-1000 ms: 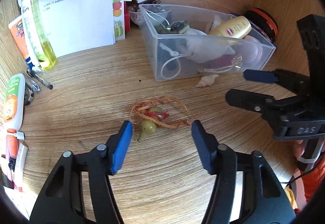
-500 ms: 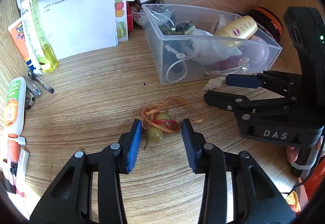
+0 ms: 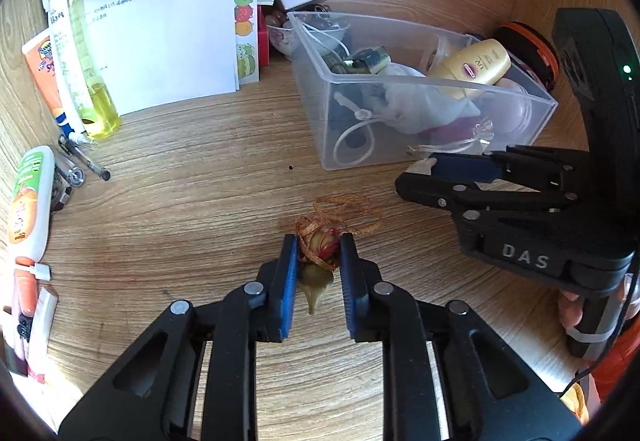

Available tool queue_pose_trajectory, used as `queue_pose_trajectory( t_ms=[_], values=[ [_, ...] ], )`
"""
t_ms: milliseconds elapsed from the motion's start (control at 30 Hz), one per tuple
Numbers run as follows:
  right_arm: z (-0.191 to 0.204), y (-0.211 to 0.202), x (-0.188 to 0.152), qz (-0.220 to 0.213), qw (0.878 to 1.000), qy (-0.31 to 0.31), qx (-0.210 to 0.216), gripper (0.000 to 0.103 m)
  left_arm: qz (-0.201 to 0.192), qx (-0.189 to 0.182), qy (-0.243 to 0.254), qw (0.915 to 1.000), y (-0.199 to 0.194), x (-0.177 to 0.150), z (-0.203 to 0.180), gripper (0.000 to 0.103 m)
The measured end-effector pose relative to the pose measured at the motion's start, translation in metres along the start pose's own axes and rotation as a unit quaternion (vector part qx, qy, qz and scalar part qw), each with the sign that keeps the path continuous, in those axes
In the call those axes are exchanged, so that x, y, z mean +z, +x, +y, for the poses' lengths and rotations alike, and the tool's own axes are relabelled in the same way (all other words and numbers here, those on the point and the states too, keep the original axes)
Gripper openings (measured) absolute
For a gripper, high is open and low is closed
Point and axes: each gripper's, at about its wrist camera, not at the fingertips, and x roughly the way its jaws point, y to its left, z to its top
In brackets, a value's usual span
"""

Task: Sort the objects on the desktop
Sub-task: 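Carry the string with bead over the clear box with the left tool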

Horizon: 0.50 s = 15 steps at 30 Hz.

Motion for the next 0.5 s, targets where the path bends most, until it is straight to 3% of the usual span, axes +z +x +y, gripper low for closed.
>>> queue_pose_trajectory(
  t_ms=[167, 500],
  values=[
    [-0.001, -0.01, -0.006, -0.004, 1.0, 0.001, 0.02, 0.023, -0.013, -0.038, -0.042, 0.9983, -0.01, -0.001, 0.016, 0.019],
    [-0.008, -0.045, -0.011, -0.038, 0.999, 0.002, 0.033, 0.024, -0.022, -0.032, -0.038, 0.9985, -0.028, 0.004, 0.002, 0.019]
  ],
)
